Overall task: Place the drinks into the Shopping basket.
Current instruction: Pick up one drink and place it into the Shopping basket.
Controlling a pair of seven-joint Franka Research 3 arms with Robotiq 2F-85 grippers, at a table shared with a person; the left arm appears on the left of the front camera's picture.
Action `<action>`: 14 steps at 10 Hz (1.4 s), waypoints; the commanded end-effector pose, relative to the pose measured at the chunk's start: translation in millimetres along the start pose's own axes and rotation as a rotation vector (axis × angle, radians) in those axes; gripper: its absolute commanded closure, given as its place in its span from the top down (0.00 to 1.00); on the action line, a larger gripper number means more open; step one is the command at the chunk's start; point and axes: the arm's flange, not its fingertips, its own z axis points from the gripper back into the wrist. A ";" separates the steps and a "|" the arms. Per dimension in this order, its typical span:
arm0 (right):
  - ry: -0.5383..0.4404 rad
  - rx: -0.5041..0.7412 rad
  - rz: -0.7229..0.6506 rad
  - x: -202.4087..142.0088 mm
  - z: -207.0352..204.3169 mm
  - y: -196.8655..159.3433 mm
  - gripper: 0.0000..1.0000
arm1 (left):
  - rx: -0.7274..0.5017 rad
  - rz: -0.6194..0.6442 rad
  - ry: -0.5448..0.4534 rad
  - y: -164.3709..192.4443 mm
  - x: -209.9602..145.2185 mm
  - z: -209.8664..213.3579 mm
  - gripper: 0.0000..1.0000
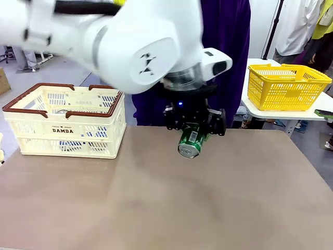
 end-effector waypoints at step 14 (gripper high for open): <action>0.011 -0.010 -0.010 -2.4 1.4 4.1 1.00 | 0.251 0.550 -0.004 406.0 60.5 154.3 0.00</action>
